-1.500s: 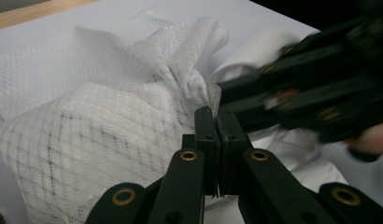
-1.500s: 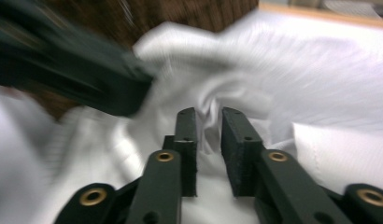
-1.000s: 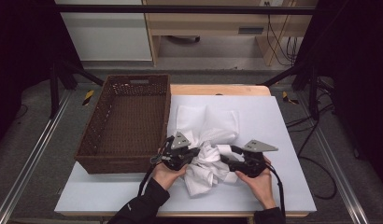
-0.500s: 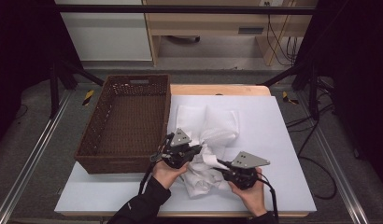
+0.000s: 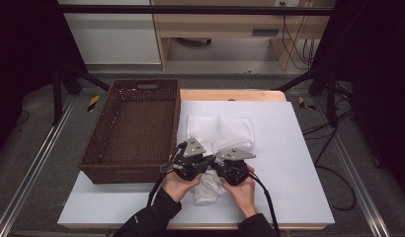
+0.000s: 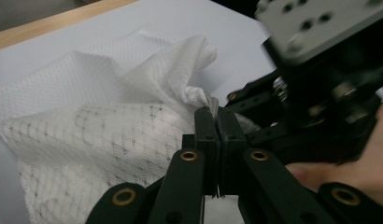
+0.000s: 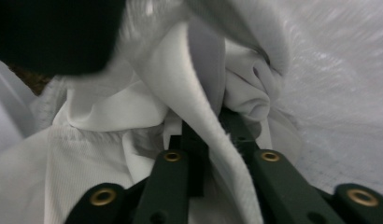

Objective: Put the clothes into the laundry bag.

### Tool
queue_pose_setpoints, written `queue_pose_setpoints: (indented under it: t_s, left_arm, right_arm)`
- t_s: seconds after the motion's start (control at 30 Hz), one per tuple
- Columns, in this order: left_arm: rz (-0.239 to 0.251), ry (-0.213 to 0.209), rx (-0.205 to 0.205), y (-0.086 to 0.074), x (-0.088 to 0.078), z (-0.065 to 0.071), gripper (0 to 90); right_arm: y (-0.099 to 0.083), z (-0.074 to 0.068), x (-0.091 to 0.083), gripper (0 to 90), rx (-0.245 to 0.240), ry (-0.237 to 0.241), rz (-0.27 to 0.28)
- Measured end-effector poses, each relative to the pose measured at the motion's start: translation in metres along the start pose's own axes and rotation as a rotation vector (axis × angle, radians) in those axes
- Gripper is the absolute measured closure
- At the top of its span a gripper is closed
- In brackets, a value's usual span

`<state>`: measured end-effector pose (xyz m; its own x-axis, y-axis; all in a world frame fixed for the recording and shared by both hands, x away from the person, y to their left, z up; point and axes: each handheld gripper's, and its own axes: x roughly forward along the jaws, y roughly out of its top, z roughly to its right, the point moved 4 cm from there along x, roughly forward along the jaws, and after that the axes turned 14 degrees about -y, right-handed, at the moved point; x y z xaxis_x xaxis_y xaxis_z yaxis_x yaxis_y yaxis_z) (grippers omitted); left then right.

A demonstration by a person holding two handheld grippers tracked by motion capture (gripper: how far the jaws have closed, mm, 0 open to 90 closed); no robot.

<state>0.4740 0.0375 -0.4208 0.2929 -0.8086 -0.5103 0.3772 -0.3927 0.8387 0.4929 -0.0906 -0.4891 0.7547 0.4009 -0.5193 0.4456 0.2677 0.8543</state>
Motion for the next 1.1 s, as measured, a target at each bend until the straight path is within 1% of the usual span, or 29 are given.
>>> queue_pose_setpoints:
  t_s: [0.03, 0.07, 0.1, 0.17, 0.2, 0.23, 0.27, 0.3, 0.33, 0.4, 0.43, 0.47, 0.5, 0.53, 0.57, 0.6, 0.63, 0.67, 0.7, 0.73, 0.77, 0.8, 0.87, 0.93, 0.97, 1.0, 1.03, 1.07, 1.1]
  left_arm:
    - [0.0, 0.014, 0.005, -0.003, 0.001, -0.002, 89.0]
    - [0.001, 0.016, 0.001, -0.006, 0.001, -0.005, 89.0]
    - [0.002, 0.017, -0.006, -0.007, 0.001, -0.007, 89.0]
    - [0.006, 0.022, -0.015, -0.008, 0.001, -0.01, 89.0]
    - [0.01, 0.026, -0.014, -0.007, 0.001, -0.012, 89.0]
    - [0.01, 0.03, -0.014, -0.007, 0.002, -0.012, 89.0]
    - [0.009, 0.03, -0.014, -0.006, 0.003, -0.013, 89.0]
    - [0.009, 0.031, -0.014, -0.006, 0.004, -0.013, 89.0]
    - [0.009, 0.036, -0.01, -0.005, 0.005, -0.013, 88.9]
    - [0.009, 0.036, -0.01, -0.004, 0.007, -0.013, 89.0]
    - [0.008, 0.038, -0.008, -0.004, 0.007, -0.013, 88.9]
    - [0.007, 0.04, -0.005, -0.004, 0.007, -0.013, 88.9]
    - [0.005, 0.045, 0.0, -0.003, 0.007, -0.012, 88.9]
    - [0.006, 0.049, 0.003, -0.003, 0.006, -0.012, 88.9]
    - [0.01, 0.05, 0.003, -0.003, 0.004, -0.012, 88.9]
    - [0.015, 0.048, 0.003, -0.002, 0.002, -0.011, 88.9]
    - [0.024, 0.043, 0.003, 0.001, -0.001, -0.01, 88.9]
    - [0.029, 0.04, 0.003, 0.002, -0.003, -0.008, 89.0]
    - [0.032, 0.042, 0.013, 0.006, -0.007, -0.005, 89.0]
    - [0.036, 0.04, 0.022, 0.009, -0.009, -0.002, 89.0]
    - [0.041, 0.034, 0.03, 0.012, -0.012, 0.002, 89.0]
    - [0.044, 0.037, 0.051, 0.016, -0.014, 0.008, 89.0]
    - [0.042, 0.038, 0.075, 0.019, -0.017, 0.014, 89.0]
    - [0.03, 0.037, 0.082, 0.018, -0.017, 0.015, 89.0]
    - [0.032, 0.039, 0.075, 0.017, -0.017, 0.014, 89.0]
    - [0.021, 0.041, 0.071, 0.014, -0.017, 0.012, 89.0]
    - [0.024, 0.04, 0.057, 0.011, -0.016, 0.009, 89.1]
    - [0.026, 0.026, 0.031, 0.005, -0.014, 0.004, 89.0]
    - [0.026, 0.021, 0.018, 0.002, -0.013, 0.001, 89.1]
  right_arm:
    - [0.001, 0.001, -0.002, 74.9, -0.009, 0.002, 0.012]
    - [0.001, 0.002, -0.005, 64.8, -0.024, 0.008, 0.032]
    - [0.002, 0.003, -0.011, 56.2, -0.026, 0.019, 0.043]
    - [0.001, 0.006, -0.024, 42.6, -0.051, 0.004, 0.085]
    - [0.001, 0.009, -0.033, 38.4, -0.063, -0.006, 0.102]
    - [-0.001, 0.013, -0.043, 36.5, -0.06, -0.012, 0.125]
    - [-0.002, 0.015, -0.049, 35.5, -0.059, -0.009, 0.14]
    - [-0.005, 0.019, -0.057, 36.4, -0.053, -0.009, 0.147]
    - [-0.008, 0.021, -0.06, 40.3, -0.05, -0.008, 0.141]
    - [-0.016, 0.023, -0.062, 54.1, -0.058, 0.007, 0.113]
    - [-0.02, 0.023, -0.059, 64.5, -0.057, 0.001, 0.09]
    - [-0.023, 0.024, -0.054, 75.1, -0.055, 0.011, 0.057]
    - [-0.024, 0.024, -0.049, 81.4, -0.05, 0.003, 0.057]
    - [-0.025, 0.024, -0.047, 87.4, -0.048, 0.006, 0.054]
    - [-0.024, 0.023, -0.047, 87.9, -0.029, 0.017, 0.062]
    - [-0.022, 0.023, -0.05, 88.1, -0.027, 0.03, 0.076]
    - [-0.019, 0.021, -0.055, 88.2, -0.035, 0.036, 0.093]
    - [-0.015, 0.016, -0.062, 88.2, -0.044, 0.051, 0.124]
    - [-0.013, 0.013, -0.066, 88.2, -0.05, 0.067, 0.136]
    - [-0.008, 0.005, -0.07, 88.2, -0.062, 0.081, 0.143]
    - [-0.005, 0.001, -0.071, 88.2, -0.07, 0.088, 0.146]
    - [-0.001, -0.005, -0.07, 88.2, -0.081, 0.099, 0.145]
    - [0.006, -0.015, -0.066, 88.2, -0.1, 0.108, 0.146]
    - [0.012, -0.02, -0.055, 88.1, -0.106, 0.089, 0.131]
    - [0.014, -0.02, -0.048, 88.1, -0.104, 0.062, 0.121]
    - [0.015, -0.018, -0.04, 88.0, -0.096, 0.034, 0.11]
    - [0.014, -0.015, -0.031, 87.7, -0.082, 0.003, 0.101]
    - [0.013, -0.01, -0.023, 87.3, -0.064, -0.027, 0.096]
    - [0.011, -0.003, -0.011, 86.6, -0.016, -0.032, 0.093]
